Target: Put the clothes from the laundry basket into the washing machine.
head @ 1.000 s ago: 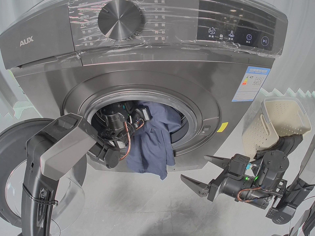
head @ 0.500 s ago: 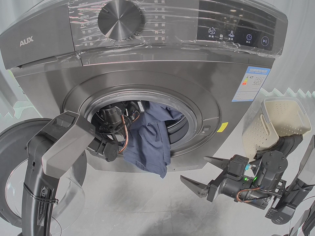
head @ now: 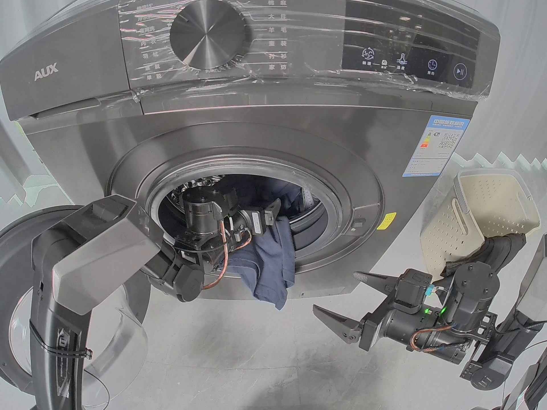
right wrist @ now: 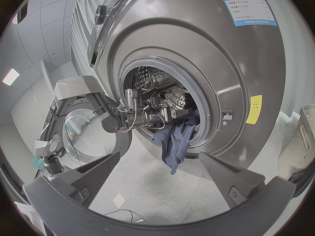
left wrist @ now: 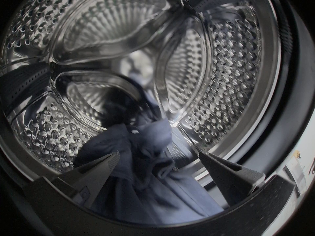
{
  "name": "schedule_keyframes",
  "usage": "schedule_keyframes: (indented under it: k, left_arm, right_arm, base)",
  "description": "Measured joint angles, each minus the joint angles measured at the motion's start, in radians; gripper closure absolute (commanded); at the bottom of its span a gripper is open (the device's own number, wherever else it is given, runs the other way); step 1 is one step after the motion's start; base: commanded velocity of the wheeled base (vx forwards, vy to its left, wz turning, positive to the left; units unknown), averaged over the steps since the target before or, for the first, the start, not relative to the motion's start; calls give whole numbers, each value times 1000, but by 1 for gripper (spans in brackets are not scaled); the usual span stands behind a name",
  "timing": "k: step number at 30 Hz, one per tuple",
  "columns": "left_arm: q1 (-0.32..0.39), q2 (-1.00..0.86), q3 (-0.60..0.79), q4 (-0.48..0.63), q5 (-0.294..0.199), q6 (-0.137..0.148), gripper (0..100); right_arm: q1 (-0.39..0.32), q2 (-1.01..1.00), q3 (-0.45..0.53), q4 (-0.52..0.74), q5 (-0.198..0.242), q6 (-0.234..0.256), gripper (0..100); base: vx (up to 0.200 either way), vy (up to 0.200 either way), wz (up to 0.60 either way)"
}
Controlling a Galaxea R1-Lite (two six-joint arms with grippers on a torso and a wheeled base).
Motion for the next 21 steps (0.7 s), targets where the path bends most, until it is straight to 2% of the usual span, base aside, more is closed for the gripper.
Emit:
schedule_keyframes:
  k: [7,10,11,21]
  left_arm:
    - [-29,-8,82,20,-28,48,0]
    - [-32,6,89,21,-30,60,0]
    - [-32,11,89,22,-31,63,100]
    - [-32,41,79,42,-42,70,100]
  right_arm:
    - [4,0,0,0,0,0,0]
    - [5,0,0,0,0,-1,0]
    - [5,0,0,0,0,-1,0]
    - [6,0,-2,-1,0,-1,0]
  base:
    - [0,0,0]
    - [0,0,0]
    - [0,0,0]
    - [0,0,0]
